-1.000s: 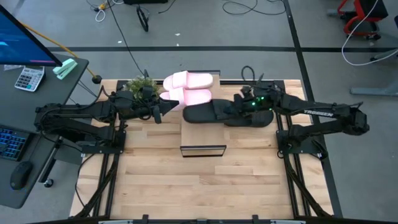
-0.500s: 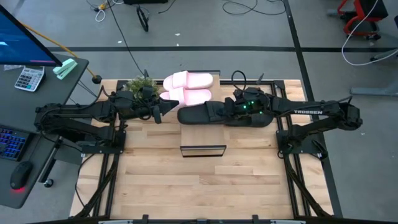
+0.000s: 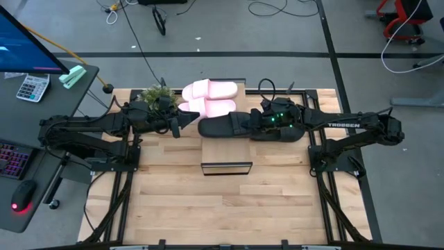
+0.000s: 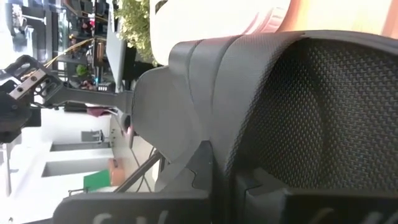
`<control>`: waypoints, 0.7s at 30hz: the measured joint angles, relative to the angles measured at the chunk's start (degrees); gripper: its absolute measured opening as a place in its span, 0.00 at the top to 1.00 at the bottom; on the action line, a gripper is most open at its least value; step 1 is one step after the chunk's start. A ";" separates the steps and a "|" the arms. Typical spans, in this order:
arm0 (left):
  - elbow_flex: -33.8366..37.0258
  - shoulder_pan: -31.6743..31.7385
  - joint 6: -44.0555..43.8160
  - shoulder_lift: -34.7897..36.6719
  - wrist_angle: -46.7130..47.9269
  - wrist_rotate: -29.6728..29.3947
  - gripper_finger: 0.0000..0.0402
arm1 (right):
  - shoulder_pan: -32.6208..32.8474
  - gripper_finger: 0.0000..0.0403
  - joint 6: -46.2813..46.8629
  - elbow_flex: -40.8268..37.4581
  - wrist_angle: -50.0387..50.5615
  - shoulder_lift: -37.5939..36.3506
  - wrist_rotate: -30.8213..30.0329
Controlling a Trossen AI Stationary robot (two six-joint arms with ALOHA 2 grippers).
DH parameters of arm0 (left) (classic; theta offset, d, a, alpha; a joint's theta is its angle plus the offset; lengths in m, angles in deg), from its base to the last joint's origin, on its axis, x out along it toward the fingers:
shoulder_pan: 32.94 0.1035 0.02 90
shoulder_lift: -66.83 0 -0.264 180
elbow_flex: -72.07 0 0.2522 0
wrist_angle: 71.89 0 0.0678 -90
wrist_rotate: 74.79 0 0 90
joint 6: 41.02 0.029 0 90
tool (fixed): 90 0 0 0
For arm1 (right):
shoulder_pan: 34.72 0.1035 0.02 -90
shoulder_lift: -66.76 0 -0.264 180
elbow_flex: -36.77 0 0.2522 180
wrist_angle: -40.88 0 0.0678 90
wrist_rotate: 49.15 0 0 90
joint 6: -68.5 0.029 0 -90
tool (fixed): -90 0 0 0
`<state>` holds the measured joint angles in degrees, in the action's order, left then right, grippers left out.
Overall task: Pick and place slides into the shelf
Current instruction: Put the top black slipper on the shelf
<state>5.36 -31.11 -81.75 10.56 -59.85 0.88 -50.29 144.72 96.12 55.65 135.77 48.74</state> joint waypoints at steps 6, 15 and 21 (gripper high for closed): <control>-0.01 0.00 0.73 0.00 0.01 0.00 0.96 | -0.02 0.97 -0.65 0.00 0.01 0.00 -1.19; 0.00 0.00 0.92 0.00 0.01 0.00 0.95 | 0.00 0.97 -1.32 0.00 0.08 2.22 -0.34; 0.00 0.00 0.92 0.00 0.02 -0.01 0.95 | 0.00 0.97 -1.45 0.00 0.05 3.37 -0.54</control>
<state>5.36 -31.11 -80.83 10.56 -59.82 0.87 -50.29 143.26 96.12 55.70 139.14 48.20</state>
